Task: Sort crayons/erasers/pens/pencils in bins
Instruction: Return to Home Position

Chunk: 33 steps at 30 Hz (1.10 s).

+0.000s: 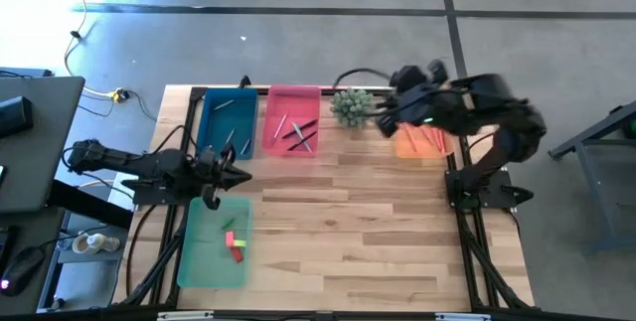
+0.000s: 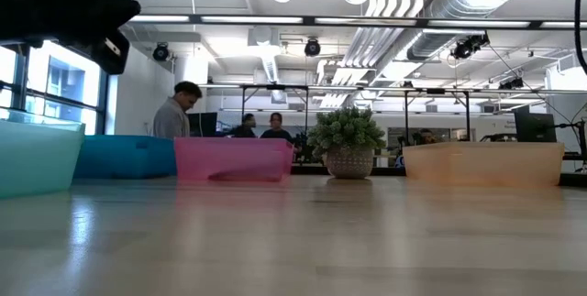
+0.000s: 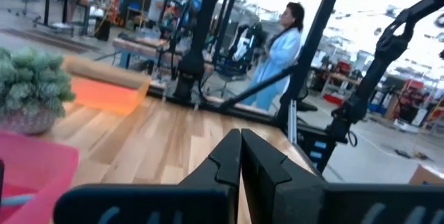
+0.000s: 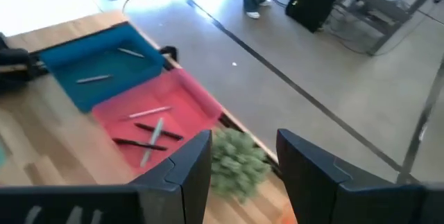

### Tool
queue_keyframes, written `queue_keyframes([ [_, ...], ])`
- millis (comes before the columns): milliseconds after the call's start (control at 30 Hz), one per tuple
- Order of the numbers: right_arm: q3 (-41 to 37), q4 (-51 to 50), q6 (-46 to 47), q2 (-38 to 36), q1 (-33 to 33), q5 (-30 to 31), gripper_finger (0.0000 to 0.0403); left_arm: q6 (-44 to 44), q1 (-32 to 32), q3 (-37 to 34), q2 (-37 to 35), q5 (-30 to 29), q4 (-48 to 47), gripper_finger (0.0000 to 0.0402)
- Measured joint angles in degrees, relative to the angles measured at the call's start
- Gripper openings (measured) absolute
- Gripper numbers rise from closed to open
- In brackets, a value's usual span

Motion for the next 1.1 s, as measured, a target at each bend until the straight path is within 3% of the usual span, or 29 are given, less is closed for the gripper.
queue_keyframes([
  [133,-1.44,-1.54,-1.07,-5.7,0.0,1.0,0.0153,0.02,3.32,0.08,-0.09,2.36,1.62,0.0],
  [267,-7.77,-1.67,-1.52,-13.44,0.0,2.43,0.0153,0.87,5.76,0.08,-0.04,3.92,0.49,0.0],
  [567,-35.04,5.1,4.45,-33.89,0.0,2.05,0.0153,1.09,7.09,0.08,-0.04,-0.89,0.48,0.0],
  [767,-52.23,16.06,1.1,-44.89,0.0,2.03,0.0153,1.09,7.09,0.08,-0.04,-4.56,0.48,0.0],
  [1100,-82.63,37.5,0.78,-62.75,0.0,-1.33,0.0153,1.09,7.07,0.08,-0.04,-5.11,0.48,0.0001],
])
